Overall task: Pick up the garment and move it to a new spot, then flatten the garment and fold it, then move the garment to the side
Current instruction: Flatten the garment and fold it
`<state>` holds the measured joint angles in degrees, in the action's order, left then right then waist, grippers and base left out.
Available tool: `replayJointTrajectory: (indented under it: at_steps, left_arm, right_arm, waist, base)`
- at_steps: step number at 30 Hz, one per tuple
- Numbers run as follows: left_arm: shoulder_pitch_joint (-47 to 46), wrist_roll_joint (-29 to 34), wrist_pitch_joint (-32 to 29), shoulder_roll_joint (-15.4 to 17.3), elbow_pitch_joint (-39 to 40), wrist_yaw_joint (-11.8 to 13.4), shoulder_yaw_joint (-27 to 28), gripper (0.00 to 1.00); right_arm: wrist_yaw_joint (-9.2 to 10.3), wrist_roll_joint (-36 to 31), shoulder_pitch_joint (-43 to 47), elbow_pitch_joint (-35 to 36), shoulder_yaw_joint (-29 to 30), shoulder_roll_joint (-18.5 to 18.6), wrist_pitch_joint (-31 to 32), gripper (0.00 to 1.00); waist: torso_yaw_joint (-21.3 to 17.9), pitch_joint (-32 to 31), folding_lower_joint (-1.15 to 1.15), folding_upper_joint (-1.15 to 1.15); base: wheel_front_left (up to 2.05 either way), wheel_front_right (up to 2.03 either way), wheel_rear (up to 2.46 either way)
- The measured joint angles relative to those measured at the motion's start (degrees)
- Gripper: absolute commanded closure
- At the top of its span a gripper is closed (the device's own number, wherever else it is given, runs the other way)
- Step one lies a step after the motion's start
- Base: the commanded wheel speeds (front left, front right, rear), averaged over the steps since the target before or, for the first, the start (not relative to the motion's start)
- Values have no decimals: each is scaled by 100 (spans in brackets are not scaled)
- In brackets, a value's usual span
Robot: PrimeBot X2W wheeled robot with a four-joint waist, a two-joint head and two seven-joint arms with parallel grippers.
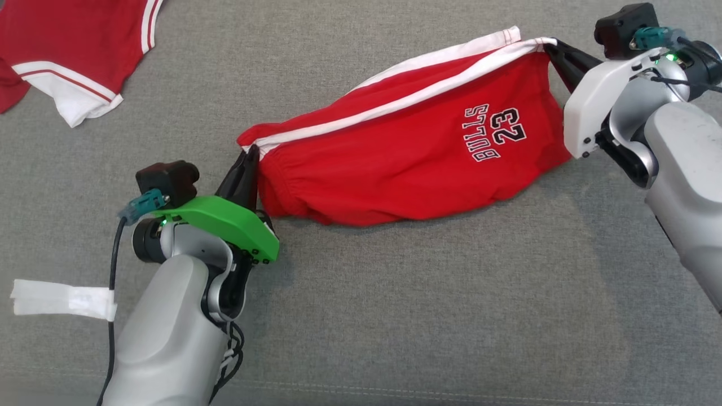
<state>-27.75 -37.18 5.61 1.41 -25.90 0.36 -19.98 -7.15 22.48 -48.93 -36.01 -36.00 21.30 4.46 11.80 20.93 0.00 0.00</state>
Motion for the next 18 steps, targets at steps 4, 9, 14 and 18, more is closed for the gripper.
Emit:
replayJointTrajectory:
  at_steps: [4, 9, 14, 18]
  left_arm:
    - [-270, -99, 2, -2, -96, 15, -243, 100]
    - [-538, -146, 58, -7, -204, 75, -434, 100]
    - [-668, -163, 103, -7, -382, 144, -608, 35]
    - [-855, -163, 151, -11, -455, 144, -842, 0]
  right_arm:
    - [0, 140, -202, -264, 3, 26, 73, 100]
    - [0, 231, -430, -513, -23, 23, 71, 100]
    - [0, 289, -564, -744, -121, -13, 70, 83]
    - [0, 344, -617, -950, -124, 15, 59, 71]
  waist:
    - [35, 68, 0, 0]
    - [76, 129, 0, 0]
    - [99, 160, 0, 0]
    - [147, 181, 0, 0]
  base:
    - [0, 0, 0]
    - [0, 0, 0]
    - [0, 0, 0]
    - [0, 0, 0]
